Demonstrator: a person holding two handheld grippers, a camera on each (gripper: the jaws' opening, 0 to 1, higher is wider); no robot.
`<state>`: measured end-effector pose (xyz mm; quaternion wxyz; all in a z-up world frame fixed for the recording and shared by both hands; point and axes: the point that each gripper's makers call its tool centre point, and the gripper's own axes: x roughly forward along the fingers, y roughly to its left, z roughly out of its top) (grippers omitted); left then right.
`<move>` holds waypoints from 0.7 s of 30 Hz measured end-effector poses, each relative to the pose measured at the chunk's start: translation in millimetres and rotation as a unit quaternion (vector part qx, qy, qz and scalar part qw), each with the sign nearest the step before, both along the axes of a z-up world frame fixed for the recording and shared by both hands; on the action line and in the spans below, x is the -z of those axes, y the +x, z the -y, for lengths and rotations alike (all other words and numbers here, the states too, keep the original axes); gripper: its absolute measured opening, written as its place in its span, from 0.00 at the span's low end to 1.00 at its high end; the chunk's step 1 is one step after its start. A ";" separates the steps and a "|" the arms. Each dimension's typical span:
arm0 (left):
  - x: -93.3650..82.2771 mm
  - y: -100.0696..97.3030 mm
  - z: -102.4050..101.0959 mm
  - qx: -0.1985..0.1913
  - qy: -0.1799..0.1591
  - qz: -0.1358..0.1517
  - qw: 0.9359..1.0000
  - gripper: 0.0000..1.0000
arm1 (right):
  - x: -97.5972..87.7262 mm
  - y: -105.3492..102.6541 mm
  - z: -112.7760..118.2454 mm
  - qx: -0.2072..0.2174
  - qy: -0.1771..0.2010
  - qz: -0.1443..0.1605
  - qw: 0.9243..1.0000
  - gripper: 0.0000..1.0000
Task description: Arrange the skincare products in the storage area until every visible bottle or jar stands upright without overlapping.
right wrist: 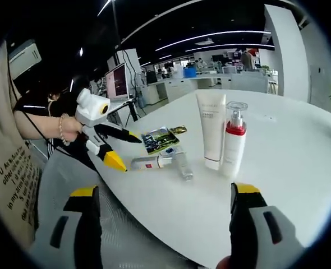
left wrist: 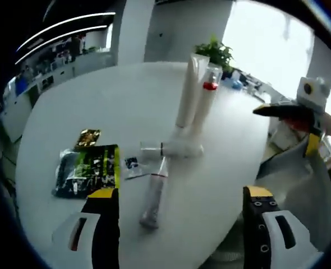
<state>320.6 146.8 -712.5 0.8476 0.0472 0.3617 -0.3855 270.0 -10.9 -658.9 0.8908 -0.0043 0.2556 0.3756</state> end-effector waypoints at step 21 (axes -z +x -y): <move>-6.9 -41.2 -27.2 -0.043 0.000 -0.005 0.999 0.93 | 4.0 -9.5 -9.6 0.000 0.006 -0.008 1.000 0.96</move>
